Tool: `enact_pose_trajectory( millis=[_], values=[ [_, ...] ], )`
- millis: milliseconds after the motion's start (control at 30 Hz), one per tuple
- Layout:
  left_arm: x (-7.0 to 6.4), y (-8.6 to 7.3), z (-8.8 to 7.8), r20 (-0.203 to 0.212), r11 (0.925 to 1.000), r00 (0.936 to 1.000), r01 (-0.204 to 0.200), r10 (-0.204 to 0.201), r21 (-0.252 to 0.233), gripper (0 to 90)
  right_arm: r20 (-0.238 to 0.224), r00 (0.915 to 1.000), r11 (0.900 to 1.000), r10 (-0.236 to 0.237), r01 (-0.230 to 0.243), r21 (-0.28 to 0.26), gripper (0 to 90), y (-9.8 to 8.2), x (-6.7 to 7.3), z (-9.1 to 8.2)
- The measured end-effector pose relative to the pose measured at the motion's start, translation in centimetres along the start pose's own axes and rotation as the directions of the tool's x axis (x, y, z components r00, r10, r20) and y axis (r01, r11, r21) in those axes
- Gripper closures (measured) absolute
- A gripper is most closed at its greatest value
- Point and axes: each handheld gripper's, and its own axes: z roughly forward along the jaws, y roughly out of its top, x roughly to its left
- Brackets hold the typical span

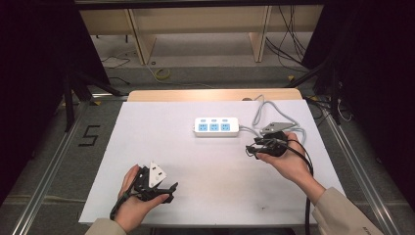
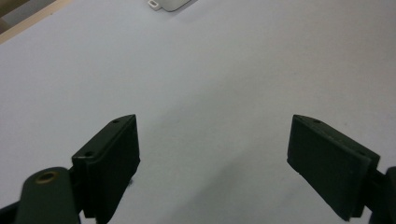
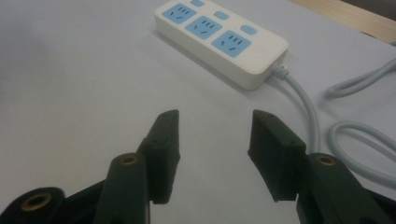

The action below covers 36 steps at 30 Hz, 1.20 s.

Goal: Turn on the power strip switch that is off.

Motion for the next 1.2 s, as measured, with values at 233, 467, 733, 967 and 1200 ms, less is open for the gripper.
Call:
enact_pose_trajectory(
  millis=[233, 467, 733, 967, 1200],
  values=[
    [0.0, 0.0, 0.1, 0.0, 1.0, 1.0, 0.008, -0.008, -0.001, 16.5, 0.009, 0.9997, 1.0, 0.022, -0.022, -0.002, 47.6, -1.8, -0.7, -1.1],
    [0.0, 0.0, 0.1, 0.001, 1.0, 1.0, 0.005, -0.005, 0.001, 16.5, 0.006, 0.999, 0.999, 0.044, -0.044, -0.01, 43.4, -3.7, -1.1, -2.3],
    [0.0, -0.1, 0.1, 0.0, 0.9999, 0.9999, 0.012, -0.012, 0.0, 16.6, 0.001, 0.9987, 0.998, 0.051, -0.051, -0.035, 41.3, -5.7, -1.0, -3.9],
    [0.1, -0.1, 0.1, 0.0, 0.9999, 0.9999, 0.012, -0.012, 0.003, 16.7, 0.017, 0.9979, 0.996, 0.062, -0.061, -0.064, 40.0, -7.5, -1.1, -5.2],
    [0.0, 0.0, 0.1, -0.004, 0.9999, 0.9999, 0.012, -0.012, 0.006, 16.6, 0.017, 0.9975, 0.995, 0.068, -0.067, -0.073, 39.1, -8.6, -0.8, -5.9]
  ],
)
